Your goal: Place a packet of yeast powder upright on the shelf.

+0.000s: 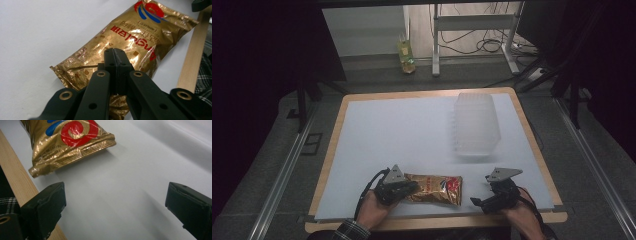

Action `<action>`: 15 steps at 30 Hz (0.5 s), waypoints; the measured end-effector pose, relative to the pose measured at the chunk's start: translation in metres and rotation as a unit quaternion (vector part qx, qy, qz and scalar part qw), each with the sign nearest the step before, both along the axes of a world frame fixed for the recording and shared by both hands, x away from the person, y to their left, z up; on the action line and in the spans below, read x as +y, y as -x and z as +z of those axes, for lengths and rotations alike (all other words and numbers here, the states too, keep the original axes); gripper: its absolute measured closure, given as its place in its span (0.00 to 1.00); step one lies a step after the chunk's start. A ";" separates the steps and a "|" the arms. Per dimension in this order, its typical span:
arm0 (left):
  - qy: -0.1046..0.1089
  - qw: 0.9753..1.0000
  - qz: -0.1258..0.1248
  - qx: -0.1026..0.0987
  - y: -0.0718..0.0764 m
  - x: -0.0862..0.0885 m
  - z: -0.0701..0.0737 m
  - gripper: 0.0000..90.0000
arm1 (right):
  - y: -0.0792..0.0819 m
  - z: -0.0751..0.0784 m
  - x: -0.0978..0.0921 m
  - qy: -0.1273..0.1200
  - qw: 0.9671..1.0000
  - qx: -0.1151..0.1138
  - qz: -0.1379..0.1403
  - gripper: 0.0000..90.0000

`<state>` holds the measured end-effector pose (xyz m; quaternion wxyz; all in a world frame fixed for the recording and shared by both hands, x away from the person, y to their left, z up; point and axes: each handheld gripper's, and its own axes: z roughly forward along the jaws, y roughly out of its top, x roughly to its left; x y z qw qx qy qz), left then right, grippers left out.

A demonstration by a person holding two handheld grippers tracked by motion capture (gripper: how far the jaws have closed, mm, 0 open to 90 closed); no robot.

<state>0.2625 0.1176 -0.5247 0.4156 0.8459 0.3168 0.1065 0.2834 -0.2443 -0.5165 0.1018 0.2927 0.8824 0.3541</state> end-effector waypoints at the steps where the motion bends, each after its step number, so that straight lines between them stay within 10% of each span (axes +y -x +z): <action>1: -0.007 1.000 0.003 -0.004 0.000 0.000 -0.001 0.99 | 0.000 0.000 0.000 0.001 1.000 0.000 0.001 0.04; 15: -0.015 0.999 0.030 -0.008 0.005 0.014 -0.010 1.00 | 0.002 0.000 0.002 0.000 1.000 0.008 0.004 0.05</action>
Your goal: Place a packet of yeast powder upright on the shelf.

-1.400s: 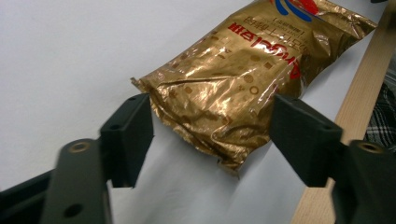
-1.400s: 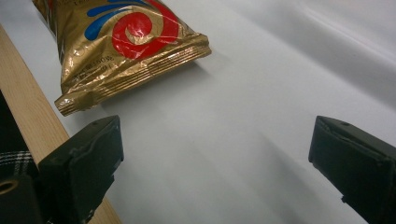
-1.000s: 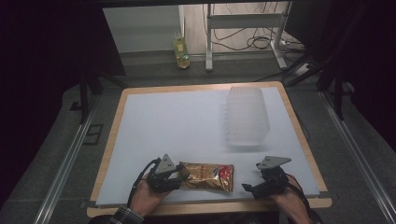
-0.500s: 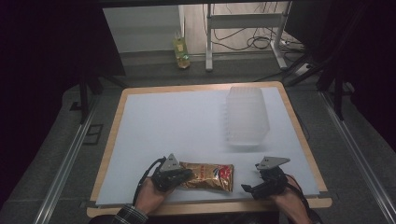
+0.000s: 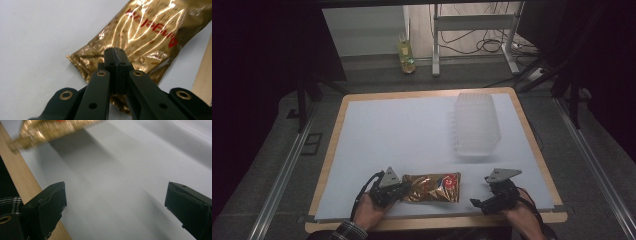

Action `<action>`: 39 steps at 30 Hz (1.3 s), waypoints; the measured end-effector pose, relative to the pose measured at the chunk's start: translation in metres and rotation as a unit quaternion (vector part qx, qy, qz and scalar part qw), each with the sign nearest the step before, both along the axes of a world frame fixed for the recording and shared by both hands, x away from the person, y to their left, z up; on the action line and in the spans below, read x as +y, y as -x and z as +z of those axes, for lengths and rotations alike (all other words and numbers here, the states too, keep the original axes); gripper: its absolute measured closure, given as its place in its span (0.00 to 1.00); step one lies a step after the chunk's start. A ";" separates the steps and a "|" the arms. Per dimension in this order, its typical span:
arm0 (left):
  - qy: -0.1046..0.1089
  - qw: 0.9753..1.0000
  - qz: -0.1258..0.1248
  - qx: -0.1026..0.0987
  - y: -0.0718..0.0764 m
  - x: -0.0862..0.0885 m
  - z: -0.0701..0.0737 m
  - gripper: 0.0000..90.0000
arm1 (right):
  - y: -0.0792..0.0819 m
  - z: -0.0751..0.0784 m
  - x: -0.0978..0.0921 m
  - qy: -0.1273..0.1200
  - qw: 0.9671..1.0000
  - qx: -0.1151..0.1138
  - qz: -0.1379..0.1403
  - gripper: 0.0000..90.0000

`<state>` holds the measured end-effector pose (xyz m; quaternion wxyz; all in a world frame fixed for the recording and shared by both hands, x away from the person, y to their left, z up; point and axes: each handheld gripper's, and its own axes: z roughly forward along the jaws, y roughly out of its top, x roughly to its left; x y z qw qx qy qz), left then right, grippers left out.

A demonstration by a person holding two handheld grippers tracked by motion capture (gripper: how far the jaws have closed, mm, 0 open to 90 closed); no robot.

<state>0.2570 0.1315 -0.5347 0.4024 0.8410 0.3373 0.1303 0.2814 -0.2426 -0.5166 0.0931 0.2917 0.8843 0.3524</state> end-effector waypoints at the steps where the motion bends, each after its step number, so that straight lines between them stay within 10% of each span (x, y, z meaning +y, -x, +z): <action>1: -0.004 1.000 0.005 0.006 0.000 0.003 -0.002 1.00 | 0.000 0.000 0.000 0.001 1.000 0.000 0.001 0.05; 4: -0.039 0.999 0.014 0.007 0.001 0.005 -0.009 1.00 | 0.000 0.000 0.000 0.001 1.000 0.000 0.003 0.05; 39: -0.014 0.999 0.013 0.026 -0.001 0.011 -0.010 1.00 | 0.012 0.001 0.048 -0.040 0.996 0.077 0.034 0.06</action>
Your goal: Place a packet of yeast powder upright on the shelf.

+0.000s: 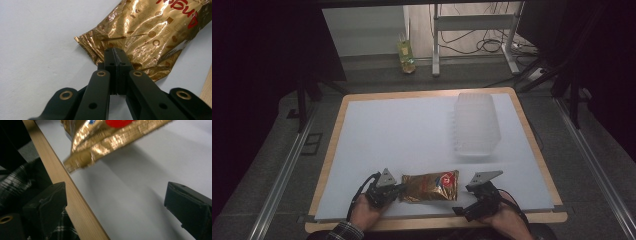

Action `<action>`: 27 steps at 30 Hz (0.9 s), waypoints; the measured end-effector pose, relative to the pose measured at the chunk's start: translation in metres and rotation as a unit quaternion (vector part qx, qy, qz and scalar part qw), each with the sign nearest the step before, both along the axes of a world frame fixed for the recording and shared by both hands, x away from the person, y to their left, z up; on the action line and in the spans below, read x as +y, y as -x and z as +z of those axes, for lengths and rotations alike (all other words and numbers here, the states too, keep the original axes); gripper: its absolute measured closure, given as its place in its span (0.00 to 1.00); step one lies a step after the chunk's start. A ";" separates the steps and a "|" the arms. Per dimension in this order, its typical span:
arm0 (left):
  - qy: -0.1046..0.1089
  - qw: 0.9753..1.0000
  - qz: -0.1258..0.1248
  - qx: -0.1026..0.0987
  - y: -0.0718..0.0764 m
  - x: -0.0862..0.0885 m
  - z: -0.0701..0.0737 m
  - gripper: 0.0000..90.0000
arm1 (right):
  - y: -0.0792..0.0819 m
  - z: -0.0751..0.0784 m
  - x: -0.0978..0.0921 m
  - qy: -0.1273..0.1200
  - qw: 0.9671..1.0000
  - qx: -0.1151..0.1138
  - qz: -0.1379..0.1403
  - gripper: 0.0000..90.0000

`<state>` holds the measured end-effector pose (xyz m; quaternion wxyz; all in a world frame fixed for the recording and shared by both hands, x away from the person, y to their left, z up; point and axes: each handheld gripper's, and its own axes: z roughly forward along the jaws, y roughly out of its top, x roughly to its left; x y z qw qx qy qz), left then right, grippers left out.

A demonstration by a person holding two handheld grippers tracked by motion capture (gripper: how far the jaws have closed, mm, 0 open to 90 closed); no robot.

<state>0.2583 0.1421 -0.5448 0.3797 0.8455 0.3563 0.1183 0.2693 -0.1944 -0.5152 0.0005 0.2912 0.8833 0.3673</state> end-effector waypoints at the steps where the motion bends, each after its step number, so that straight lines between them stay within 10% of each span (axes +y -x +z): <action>1: 0.000 1.000 0.001 0.000 0.000 0.000 0.000 1.00 | -0.002 0.002 0.002 -0.013 1.000 0.009 -0.002 0.07; 17: -0.003 1.000 0.001 -0.001 0.001 0.000 0.000 1.00 | -0.022 0.015 0.020 -0.038 0.998 0.054 -0.010 0.12; 27: -0.004 1.000 0.004 0.000 0.002 -0.001 0.001 1.00 | -0.036 0.017 0.035 -0.048 0.995 0.087 -0.024 0.36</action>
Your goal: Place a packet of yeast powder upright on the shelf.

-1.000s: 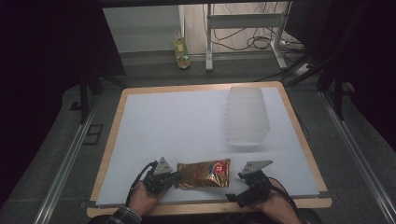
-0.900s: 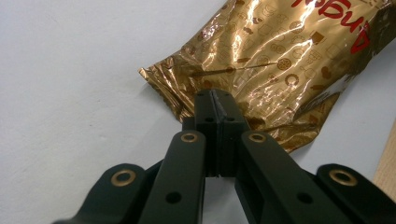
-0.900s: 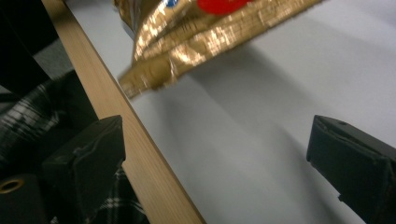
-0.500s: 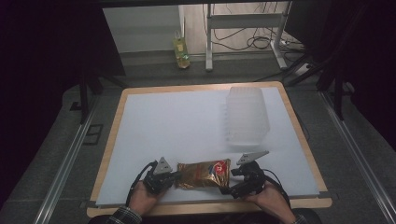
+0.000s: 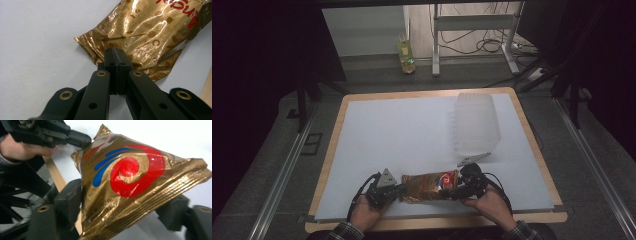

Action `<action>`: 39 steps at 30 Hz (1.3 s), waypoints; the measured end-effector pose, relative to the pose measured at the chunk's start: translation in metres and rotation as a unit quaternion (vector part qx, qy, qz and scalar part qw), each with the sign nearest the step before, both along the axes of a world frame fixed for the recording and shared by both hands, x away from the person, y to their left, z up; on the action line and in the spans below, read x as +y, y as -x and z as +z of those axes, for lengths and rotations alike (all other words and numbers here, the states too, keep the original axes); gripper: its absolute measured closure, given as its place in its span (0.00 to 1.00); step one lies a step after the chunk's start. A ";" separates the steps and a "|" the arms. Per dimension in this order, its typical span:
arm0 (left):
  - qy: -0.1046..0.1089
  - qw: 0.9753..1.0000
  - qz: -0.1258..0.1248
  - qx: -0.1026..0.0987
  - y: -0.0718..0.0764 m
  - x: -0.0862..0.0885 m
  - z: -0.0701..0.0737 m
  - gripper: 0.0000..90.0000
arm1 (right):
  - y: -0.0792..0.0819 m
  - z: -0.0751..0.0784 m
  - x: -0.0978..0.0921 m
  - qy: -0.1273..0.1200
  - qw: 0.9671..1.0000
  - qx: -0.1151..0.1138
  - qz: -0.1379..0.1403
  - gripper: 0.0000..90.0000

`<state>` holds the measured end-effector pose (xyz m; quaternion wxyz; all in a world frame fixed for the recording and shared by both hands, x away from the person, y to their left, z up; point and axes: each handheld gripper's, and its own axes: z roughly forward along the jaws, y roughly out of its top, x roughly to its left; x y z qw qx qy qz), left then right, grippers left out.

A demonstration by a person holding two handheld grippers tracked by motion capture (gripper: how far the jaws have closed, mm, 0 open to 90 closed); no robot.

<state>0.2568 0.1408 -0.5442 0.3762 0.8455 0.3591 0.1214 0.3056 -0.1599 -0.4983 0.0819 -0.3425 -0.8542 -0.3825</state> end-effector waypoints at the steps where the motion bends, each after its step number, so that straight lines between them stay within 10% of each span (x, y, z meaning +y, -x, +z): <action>1: -0.001 1.000 0.000 0.000 0.000 0.000 0.000 1.00 | -0.001 0.001 0.001 -0.001 1.000 0.004 -0.003 0.40; 18: -0.014 1.000 -0.014 -0.008 0.005 -0.005 0.003 0.99 | -0.017 0.024 0.014 -0.001 1.000 -0.003 0.013 0.75; 39: -0.002 0.999 -0.033 -0.033 0.009 -0.005 0.011 0.65 | -0.023 0.057 0.012 0.016 0.995 -0.070 0.069 0.89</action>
